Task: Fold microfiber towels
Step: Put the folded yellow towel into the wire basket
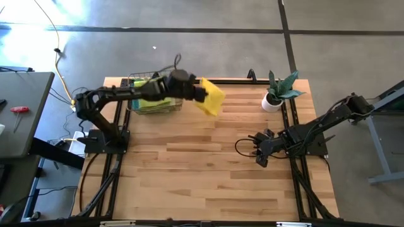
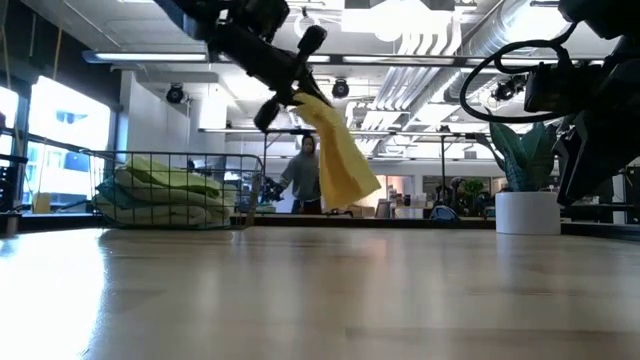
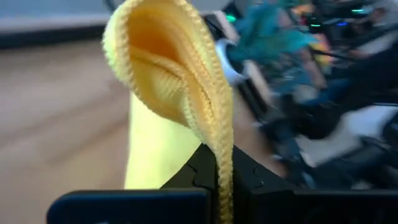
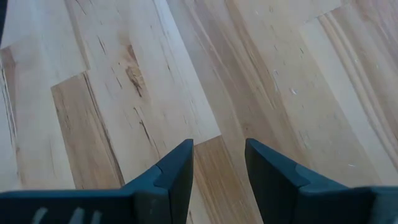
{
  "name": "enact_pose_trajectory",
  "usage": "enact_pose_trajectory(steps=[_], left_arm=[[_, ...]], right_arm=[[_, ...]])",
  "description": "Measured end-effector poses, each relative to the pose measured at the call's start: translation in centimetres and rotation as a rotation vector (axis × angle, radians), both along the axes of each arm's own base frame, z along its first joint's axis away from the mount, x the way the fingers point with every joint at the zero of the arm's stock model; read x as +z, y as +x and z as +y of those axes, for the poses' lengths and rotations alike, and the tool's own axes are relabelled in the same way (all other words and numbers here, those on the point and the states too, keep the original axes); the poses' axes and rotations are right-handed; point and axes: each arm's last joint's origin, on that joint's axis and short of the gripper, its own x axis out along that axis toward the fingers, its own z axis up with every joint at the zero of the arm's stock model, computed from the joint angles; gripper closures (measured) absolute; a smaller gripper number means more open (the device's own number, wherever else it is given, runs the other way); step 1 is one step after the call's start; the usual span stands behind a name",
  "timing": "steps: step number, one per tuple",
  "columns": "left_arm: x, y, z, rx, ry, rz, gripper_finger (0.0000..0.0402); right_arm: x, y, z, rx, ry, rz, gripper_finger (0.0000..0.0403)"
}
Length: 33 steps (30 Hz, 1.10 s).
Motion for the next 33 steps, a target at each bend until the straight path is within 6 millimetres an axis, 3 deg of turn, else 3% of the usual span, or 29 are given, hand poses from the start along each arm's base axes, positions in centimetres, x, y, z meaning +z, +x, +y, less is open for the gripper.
enact_pose_trajectory(steps=[5, 11, 19, 24, 28, 33], left_arm=[[1.4, -2.4, 2.7, 0.096, 0.013, 0.238, 0.04], [1.4, -6.4, 4.1, 0.246, -0.045, 0.552, 0.04], [3.7, -11.6, 3.0, 0.402, -0.021, 0.791, 0.0398], [4.8, -13.7, 2.0, 0.45, 0.016, 0.904, 0.0397], [4.3, -14.5, 1.6, 0.467, 0.001, 1.035, 0.0397], [1.7, -15.0, 1.2, 0.5, -0.024, 1.127, 0.0397]], right_arm=[[0.0, 0.0, 0.0, 0.0, 0.0, 0.0, 0.0265], [0.0, 0.0, 0.0, 0.0, 0.0, -0.001, 0.0265], [0.0, 0.0, 0.0, 0.0, 0.0, 0.0, 0.0265], [0.0, 0.0, 0.0, 0.0, 0.0, 0.0, 0.0265], [0.0, 0.0, 0.0, 0.0, 0.0, 0.0, 0.0265], [0.0, 0.0, 0.0, 0.0, 0.0, 0.0, 0.0265]])
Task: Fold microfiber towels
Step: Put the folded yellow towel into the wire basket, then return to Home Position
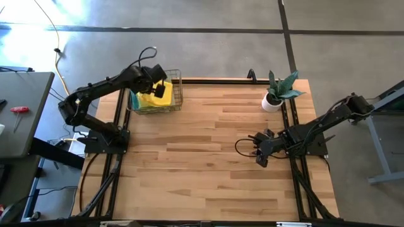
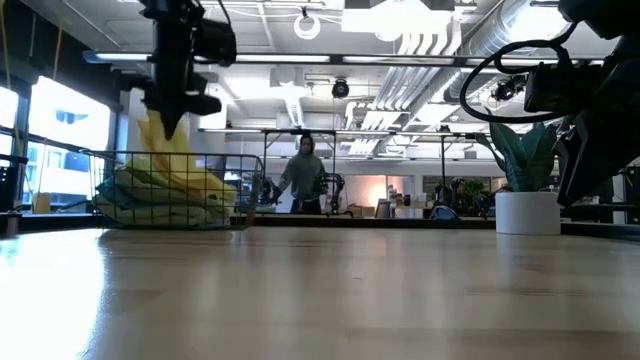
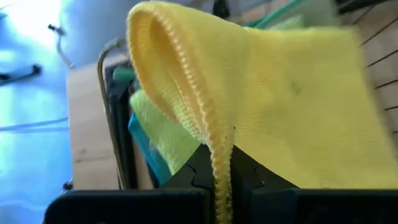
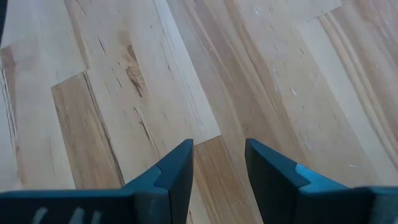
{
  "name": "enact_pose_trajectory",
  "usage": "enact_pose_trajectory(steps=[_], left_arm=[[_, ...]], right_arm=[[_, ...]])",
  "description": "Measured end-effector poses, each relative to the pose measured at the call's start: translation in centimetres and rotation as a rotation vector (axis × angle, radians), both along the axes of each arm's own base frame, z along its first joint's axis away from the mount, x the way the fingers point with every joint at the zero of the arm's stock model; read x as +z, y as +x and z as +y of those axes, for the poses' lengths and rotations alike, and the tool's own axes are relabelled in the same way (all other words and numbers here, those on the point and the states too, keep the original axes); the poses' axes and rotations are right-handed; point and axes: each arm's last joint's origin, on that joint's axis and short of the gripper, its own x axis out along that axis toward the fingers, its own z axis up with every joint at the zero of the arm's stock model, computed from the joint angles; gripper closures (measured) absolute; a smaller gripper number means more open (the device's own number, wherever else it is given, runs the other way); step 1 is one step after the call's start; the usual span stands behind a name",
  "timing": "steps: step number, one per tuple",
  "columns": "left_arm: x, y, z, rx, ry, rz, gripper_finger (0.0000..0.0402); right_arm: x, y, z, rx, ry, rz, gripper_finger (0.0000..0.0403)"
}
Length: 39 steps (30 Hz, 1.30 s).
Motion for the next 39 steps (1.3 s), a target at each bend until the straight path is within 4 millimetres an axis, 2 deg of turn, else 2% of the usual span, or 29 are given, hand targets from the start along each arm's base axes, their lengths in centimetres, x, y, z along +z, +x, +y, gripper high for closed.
enact_pose_trajectory(steps=[6, 15, 18, 24, 27, 33, 39], left_arm=[[-2.2, -1.1, -0.3, 0.065, -0.016, 0.073, 0.0396], [-2.9, -1.4, -0.4, 0.05, -0.009, 0.137, 0.0393], [-3.0, -1.4, -0.4, 0.049, 0.009, 0.161, 0.0376], [-2.9, -1.5, -0.4, 0.098, 0.054, 0.156, 0.0315], [-2.2, -1.7, -0.6, 0.122, 0.085, 0.12, 0.0301], [1.1, -2.0, -1.2, 0.109, 0.16, -0.021, 0.0306], [4.0, -1.4, -3.4, -0.125, 0.222, -0.169, 0.0307]], right_arm=[[0.0, 0.0, 0.0, 0.0, 0.0, 0.0, 0.0265], [0.0, 0.0, 0.0, 0.0, 0.0, 0.0, 0.0265], [0.0, 0.0, 0.0, 0.0, 0.0, 0.0, 0.0265], [0.0, 0.0, 0.0, 0.0, 0.0, 0.0, 0.0265], [0.0, 0.0, 0.0, 0.0, 0.0, 0.0, 0.0265], [0.0, 0.0, 0.0, 0.001, 0.0, -0.001, 0.0265], [0.0, 0.0, 0.0, 0.0, 0.0, 0.0, 0.0265]])
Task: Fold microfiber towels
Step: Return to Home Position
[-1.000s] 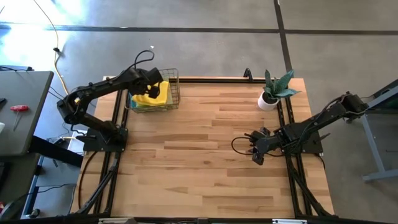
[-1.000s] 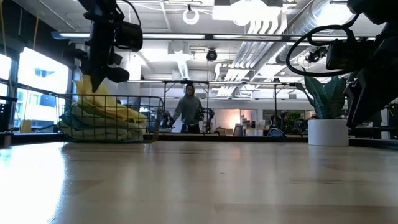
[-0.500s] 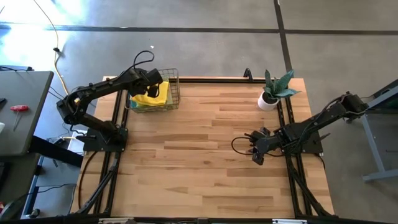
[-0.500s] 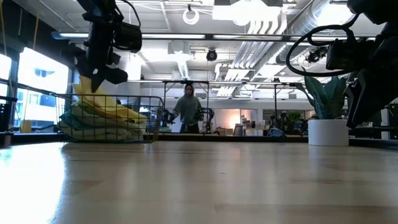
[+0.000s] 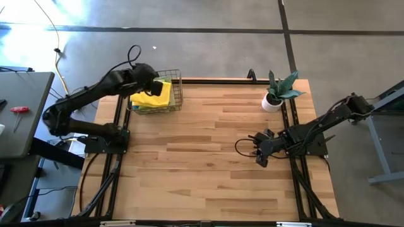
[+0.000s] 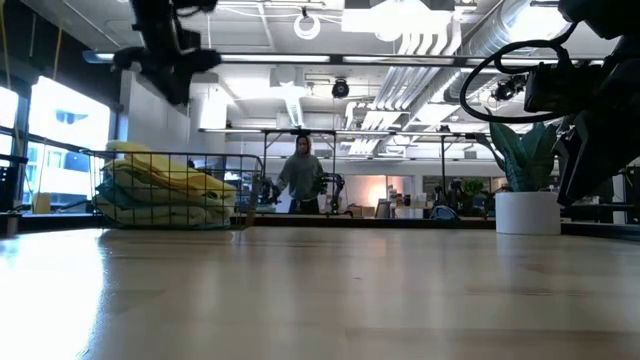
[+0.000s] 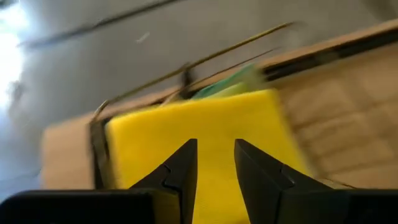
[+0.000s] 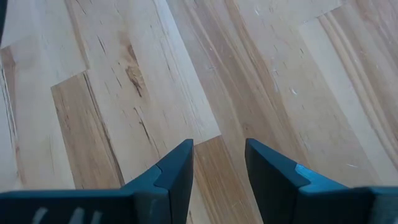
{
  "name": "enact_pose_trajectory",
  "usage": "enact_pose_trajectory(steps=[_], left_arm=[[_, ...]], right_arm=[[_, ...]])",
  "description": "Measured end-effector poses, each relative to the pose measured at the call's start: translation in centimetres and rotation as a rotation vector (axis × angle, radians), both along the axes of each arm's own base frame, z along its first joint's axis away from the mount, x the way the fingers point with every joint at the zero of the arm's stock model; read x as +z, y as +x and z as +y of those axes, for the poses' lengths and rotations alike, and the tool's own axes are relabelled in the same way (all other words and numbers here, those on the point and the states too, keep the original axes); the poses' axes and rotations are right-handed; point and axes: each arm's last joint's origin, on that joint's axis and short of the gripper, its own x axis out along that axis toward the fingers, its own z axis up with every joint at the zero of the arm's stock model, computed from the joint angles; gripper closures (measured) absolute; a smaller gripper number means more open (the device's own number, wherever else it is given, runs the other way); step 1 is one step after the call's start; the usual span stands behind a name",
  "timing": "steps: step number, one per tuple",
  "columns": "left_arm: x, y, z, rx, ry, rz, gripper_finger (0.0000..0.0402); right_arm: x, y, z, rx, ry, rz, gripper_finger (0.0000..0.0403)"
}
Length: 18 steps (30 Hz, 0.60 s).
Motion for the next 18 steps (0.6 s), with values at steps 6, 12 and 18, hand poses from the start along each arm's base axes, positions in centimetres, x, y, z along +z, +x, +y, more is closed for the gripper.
enact_pose_trajectory(steps=[6, 12, 18], left_arm=[[2.9, 0.8, -4.4, -0.302, 0.116, -0.146, 0.0307], [4.8, -1.0, -9.1, -0.472, 0.204, -0.222, 0.0307], [2.8, -2.8, -12.1, -0.574, 0.27, -0.271, 0.0307]], right_arm=[[0.0, 0.0, 0.0, 0.0, 0.0, 0.0, 0.0265], [0.0, 0.0, 0.0, 0.0, 0.0, 0.0, 0.0265], [0.0, 0.0, 0.0, 0.0, 0.0, 0.0, 0.0265]])
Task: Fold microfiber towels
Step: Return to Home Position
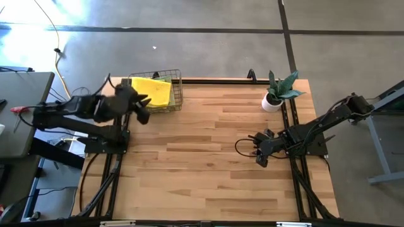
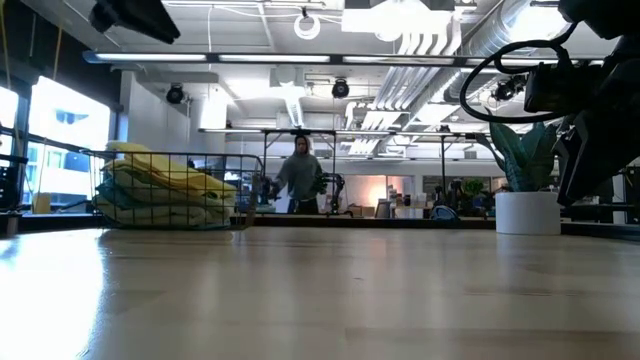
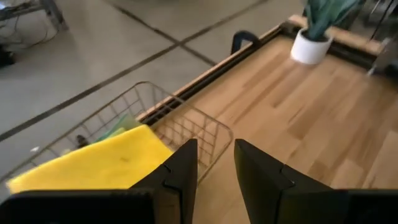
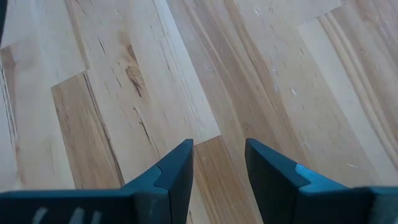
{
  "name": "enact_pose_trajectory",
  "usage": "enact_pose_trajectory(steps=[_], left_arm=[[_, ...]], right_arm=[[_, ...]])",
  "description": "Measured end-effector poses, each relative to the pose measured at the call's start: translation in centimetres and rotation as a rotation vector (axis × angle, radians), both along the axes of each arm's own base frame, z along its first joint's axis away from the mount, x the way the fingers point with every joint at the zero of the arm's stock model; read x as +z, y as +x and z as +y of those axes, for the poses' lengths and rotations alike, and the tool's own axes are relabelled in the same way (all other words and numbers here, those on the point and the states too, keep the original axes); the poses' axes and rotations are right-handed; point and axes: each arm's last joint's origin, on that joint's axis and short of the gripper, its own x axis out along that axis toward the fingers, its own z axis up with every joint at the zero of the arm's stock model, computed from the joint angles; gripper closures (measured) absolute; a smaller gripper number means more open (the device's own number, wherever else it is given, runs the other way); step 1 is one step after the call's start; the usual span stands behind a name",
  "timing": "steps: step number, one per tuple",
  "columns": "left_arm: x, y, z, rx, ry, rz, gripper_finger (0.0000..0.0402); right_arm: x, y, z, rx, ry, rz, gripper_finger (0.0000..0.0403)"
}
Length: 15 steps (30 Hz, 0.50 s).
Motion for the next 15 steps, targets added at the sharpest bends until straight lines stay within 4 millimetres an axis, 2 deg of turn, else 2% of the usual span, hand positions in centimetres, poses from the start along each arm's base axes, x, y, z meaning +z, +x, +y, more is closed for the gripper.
enact_pose_trajectory(steps=[7, 15], left_arm=[[-6.0, 1.3, -1.9, -0.065, 0.132, -0.181, 0.0307], [-12.4, 2.3, -3.2, -0.328, 0.209, -0.424, 0.0307]], right_arm=[[0.0, 0.0, 0.0, 0.0, 0.0, 0.0, 0.0265], [0.0, 0.0, 0.0, 0.0, 0.0, 0.0, 0.0265]])
